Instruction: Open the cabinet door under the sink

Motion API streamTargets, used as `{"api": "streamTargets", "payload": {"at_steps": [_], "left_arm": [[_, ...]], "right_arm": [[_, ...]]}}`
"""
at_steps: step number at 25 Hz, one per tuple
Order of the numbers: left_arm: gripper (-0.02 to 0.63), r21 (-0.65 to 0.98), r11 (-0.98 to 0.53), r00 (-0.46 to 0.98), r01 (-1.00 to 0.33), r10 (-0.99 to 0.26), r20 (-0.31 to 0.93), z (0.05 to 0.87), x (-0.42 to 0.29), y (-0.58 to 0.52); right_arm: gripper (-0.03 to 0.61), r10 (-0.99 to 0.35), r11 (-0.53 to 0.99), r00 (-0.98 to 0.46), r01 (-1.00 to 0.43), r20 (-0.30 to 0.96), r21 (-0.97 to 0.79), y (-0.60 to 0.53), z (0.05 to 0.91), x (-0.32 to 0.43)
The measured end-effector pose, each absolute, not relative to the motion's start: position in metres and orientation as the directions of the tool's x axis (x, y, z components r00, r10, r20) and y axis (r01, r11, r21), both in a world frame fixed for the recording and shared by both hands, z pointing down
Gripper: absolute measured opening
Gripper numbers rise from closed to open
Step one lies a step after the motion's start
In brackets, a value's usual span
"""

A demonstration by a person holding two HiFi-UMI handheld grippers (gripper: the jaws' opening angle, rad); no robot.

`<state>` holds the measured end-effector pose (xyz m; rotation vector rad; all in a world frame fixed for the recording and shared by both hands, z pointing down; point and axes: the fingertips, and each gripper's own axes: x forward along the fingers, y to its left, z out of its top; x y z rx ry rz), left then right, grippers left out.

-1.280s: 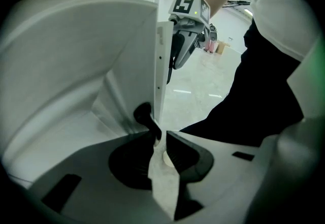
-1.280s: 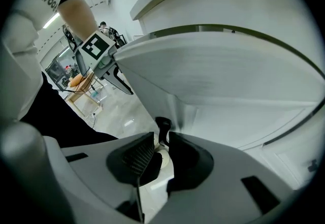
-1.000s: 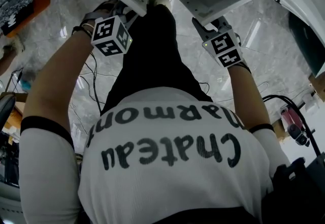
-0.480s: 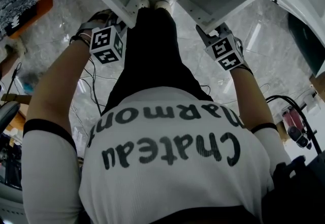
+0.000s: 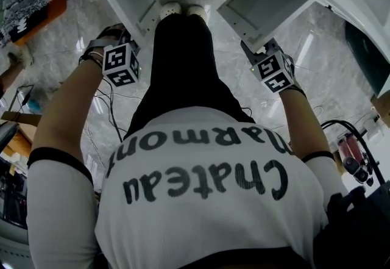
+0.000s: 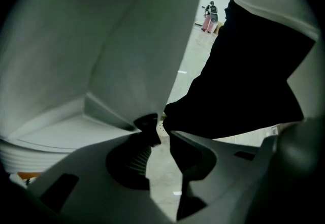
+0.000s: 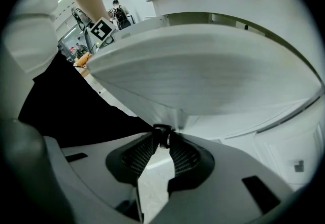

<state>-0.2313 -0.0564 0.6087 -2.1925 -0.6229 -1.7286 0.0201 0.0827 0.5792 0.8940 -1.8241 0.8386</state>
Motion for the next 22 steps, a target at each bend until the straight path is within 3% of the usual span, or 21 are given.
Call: {"api": "streamTargets", "payload": {"at_steps": [22], "left_arm": [[0.120,0.031,-0.833,0.137,0.552,0.127,0.982,0.609,-0.287,-0.074]], "right_arm": [[0.087,-0.153,0.562,-0.278,-0.814,0.948,-0.148,0.122,0.584,0.048]]}}
